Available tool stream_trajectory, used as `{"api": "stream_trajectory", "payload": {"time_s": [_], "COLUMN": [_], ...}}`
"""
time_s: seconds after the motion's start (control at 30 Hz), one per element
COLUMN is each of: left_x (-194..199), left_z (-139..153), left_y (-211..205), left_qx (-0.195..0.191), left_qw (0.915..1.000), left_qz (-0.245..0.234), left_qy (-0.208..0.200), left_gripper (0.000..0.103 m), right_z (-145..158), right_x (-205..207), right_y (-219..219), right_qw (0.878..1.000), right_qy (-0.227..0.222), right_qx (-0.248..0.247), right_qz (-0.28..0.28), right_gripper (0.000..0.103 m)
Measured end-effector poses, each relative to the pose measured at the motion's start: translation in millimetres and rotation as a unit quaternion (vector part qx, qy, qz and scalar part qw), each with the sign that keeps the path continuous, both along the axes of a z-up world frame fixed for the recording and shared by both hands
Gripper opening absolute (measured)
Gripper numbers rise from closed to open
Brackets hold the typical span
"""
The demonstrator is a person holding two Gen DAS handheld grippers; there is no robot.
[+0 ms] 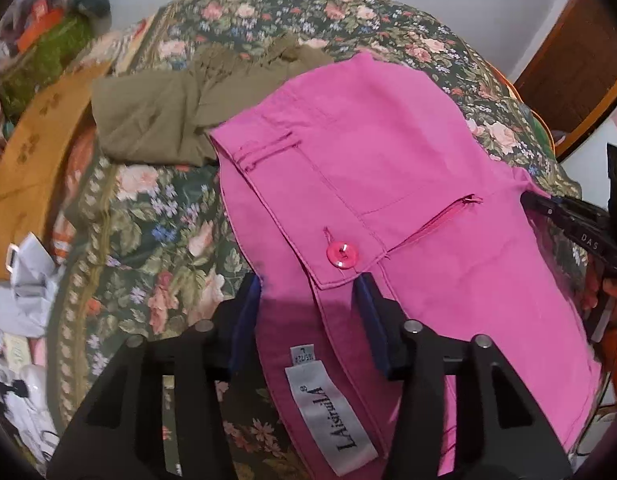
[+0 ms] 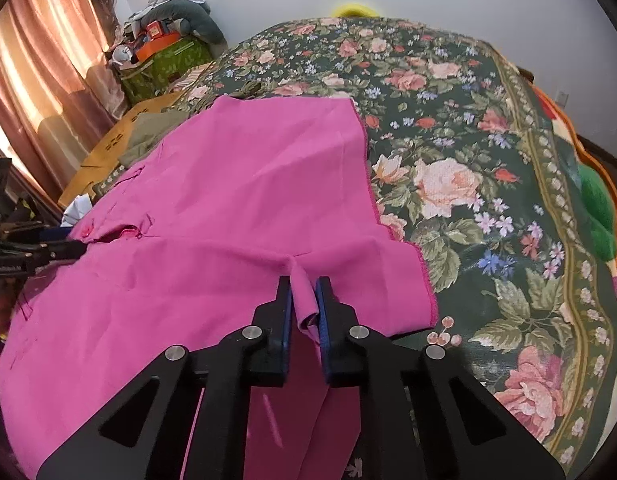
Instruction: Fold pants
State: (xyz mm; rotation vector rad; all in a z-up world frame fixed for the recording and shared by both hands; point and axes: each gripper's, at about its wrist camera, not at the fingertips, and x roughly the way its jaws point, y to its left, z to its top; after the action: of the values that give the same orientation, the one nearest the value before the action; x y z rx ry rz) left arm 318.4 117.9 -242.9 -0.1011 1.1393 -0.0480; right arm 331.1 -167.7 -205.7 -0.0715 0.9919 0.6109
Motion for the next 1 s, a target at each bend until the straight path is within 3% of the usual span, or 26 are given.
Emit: {"api": "stream_trajectory", "payload": {"time_s": [0.27,0.4,0.53,0.67,0.73,0.8,1.0], "left_x": [-11.8,-4.6,6.2,16.3,18.7,19.5,17.0], "left_z": [29.8,29.1,5.1,-7.6,-10.9,-12.7,-15.8], "left_y": [1.4,-1.8,-14.4,-21.0,-22.8,-27.7,-31.2], "left_qx": [0.061,0.018,-0.025,-0.030,-0.018,0.012,0.045], "left_qw": [0.9968,0.9997,0.9985,0.9979,0.9984,0.9988,0.9983], "left_qz": [0.017,-0.009,-0.033,-0.030,-0.026,-0.029,-0.024], "left_qy": [-0.048,-0.017,0.037,0.050,0.048,0.039,0.028], "left_gripper": [0.047,0.045,0.031,0.028,0.017,0.012,0.012], "right_z": [-1.4,-5.4,-4.5,-4.1,-4.8,-4.3,-4.9], "right_x": [-2.9,-3.2,-7.2,-11.0,-9.8,-9.2,-11.4], "right_y": [-3.6,-6.0,-8.5,-11.1,-14.5,-18.2,-16.2], "right_qw": [1.000,1.000,1.000,1.000,1.000,0.999,0.999], "right_qy": [-0.009,0.002,0.005,-0.001,0.001,0.000,-0.010], "right_qx": [-0.021,-0.025,-0.017,-0.021,-0.018,-0.011,-0.025], "right_qz": [-0.002,-0.010,-0.014,-0.017,-0.021,-0.030,-0.033], "right_gripper": [0.006,0.006,0.006,0.005,0.005,0.005,0.005]}}
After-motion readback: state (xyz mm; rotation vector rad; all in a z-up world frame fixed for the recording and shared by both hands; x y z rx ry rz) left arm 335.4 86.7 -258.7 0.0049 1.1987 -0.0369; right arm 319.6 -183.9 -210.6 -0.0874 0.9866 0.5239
